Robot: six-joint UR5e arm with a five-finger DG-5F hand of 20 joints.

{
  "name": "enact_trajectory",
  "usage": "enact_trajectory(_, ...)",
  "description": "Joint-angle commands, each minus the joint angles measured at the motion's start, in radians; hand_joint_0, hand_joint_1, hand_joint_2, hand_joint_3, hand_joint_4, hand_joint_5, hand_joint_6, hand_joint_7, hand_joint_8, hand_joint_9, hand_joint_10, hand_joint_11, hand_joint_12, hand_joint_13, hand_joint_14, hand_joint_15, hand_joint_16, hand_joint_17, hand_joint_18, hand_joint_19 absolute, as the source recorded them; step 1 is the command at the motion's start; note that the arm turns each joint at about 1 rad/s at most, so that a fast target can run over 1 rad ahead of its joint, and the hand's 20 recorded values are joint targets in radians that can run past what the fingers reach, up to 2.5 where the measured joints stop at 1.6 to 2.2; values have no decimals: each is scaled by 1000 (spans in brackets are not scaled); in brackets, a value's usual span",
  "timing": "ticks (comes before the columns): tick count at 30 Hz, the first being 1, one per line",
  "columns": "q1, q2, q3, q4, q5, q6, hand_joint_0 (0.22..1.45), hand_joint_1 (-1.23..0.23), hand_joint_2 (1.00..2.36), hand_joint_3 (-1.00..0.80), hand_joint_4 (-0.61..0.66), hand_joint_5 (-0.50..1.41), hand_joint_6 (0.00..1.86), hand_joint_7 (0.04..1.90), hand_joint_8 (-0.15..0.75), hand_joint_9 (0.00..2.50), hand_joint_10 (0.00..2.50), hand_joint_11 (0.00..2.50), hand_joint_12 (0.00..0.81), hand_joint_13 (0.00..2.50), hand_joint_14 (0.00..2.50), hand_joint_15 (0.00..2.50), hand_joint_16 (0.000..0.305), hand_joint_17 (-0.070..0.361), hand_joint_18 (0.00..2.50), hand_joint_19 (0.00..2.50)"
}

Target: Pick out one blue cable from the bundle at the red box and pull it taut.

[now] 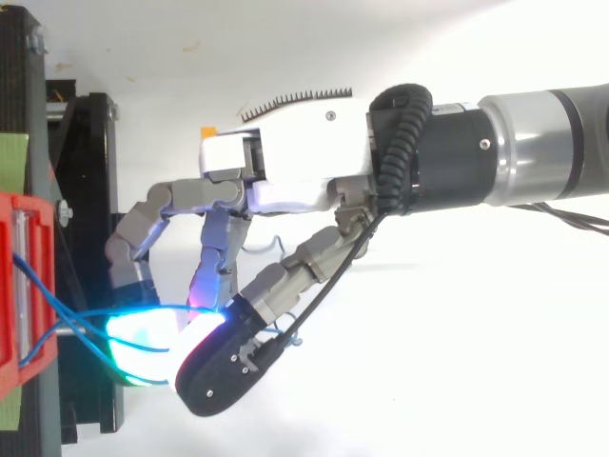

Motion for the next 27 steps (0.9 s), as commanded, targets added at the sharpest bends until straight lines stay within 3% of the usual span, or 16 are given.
enact_trajectory(1, -5, 0, 0, -1, -3, 0, 604, -824, 1021, -235, -17, -111, 888, 962, 274, 1195, 39, 905, 355, 1036, 28, 673, 53, 119, 891, 663)
enact_trajectory(5, -5, 0, 0, -1, -3, 0, 649, -854, 1016, -307, -42, -120, 901, 960, 274, 1180, 40, 899, 353, 1035, 28, 677, 52, 118, 892, 653)
enact_trajectory(8, -8, 0, 0, 1, -5, -1, 697, -883, 1000, -500, -87, -126, 911, 961, 271, 1172, 39, 890, 345, 1028, 27, 672, 52, 116, 889, 633)
enact_trajectory(11, -8, 0, 0, 1, -5, -1, 605, -842, 1000, -500, -4, -123, 908, 904, 261, 1171, 39, 901, 343, 1027, 29, 674, 52, 117, 885, 641)
enact_trajectory(16, -18, 0, 0, -2, -22, -1, 468, -700, 1000, -500, 20, -107, 892, 839, 288, 1211, 37, 877, 376, 1061, 26, 659, 60, 134, 941, 622)
enact_trajectory(20, -26, 0, 0, 1, -45, -4, 474, -592, 1000, -500, 20, -103, 878, 837, 295, 1239, 37, 872, 377, 1071, 26, 654, 59, 134, 946, 633)
enact_trajectory(23, -28, 1, 2, 1, -43, -9, 547, -490, 1000, -500, 2, -103, 865, 874, 275, 1235, 38, 874, 357, 1064, 27, 669, 55, 123, 906, 651)
enact_trajectory(27, -29, 0, 3, -1, -46, -9, 589, -520, 1006, -426, -20, -101, 855, 894, 268, 1234, 39, 891, 358, 1059, 26, 685, 54, 121, 895, 670)
